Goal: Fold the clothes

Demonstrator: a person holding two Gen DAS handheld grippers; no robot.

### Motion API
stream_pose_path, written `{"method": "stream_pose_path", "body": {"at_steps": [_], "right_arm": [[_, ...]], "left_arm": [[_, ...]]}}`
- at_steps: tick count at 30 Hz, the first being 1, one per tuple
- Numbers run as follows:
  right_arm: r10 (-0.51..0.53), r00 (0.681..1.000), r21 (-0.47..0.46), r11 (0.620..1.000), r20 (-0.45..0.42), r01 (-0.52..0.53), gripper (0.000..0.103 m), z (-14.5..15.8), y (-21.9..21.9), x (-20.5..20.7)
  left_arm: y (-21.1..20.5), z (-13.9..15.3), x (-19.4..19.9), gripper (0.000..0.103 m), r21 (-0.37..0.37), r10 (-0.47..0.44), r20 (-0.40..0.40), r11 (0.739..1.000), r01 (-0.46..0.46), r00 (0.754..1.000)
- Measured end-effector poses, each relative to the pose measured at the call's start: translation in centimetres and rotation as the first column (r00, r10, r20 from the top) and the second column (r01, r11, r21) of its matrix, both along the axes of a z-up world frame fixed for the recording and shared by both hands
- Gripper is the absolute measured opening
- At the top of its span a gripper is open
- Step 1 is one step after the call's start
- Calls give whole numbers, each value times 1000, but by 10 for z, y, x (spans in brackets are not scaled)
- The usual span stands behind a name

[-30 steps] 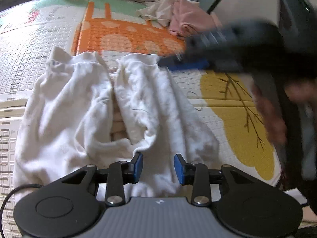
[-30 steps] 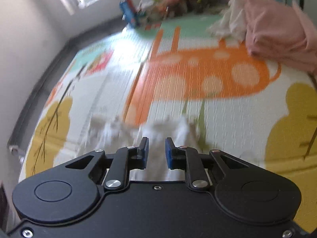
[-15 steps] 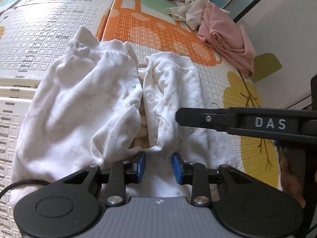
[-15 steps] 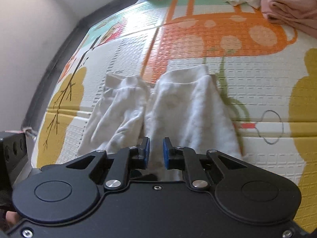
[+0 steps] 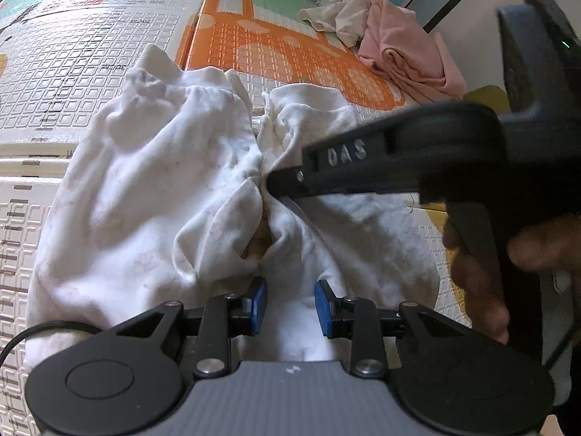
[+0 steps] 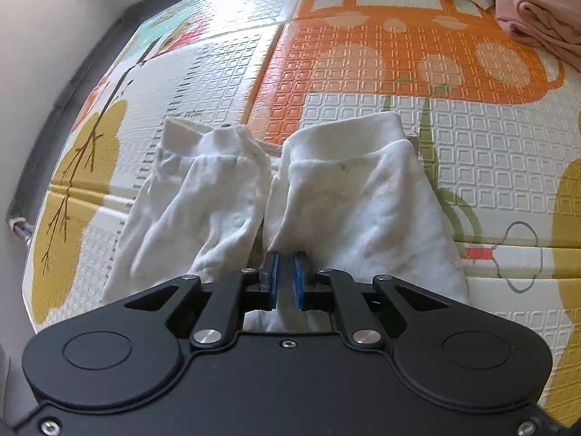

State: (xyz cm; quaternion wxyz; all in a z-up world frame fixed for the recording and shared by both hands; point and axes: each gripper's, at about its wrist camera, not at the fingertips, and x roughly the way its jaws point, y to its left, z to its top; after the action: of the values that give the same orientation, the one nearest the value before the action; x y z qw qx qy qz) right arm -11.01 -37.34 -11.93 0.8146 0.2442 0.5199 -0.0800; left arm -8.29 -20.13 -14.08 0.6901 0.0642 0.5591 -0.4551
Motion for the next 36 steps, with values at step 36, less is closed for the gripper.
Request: {"method": "stream_pose_path", "body": {"at_steps": [36], "right_arm": [[-6, 993, 111, 994, 119, -8, 11, 64, -10, 0]], "left_arm": [[24, 50, -17, 41, -51, -40, 158, 998, 48, 987]]}}
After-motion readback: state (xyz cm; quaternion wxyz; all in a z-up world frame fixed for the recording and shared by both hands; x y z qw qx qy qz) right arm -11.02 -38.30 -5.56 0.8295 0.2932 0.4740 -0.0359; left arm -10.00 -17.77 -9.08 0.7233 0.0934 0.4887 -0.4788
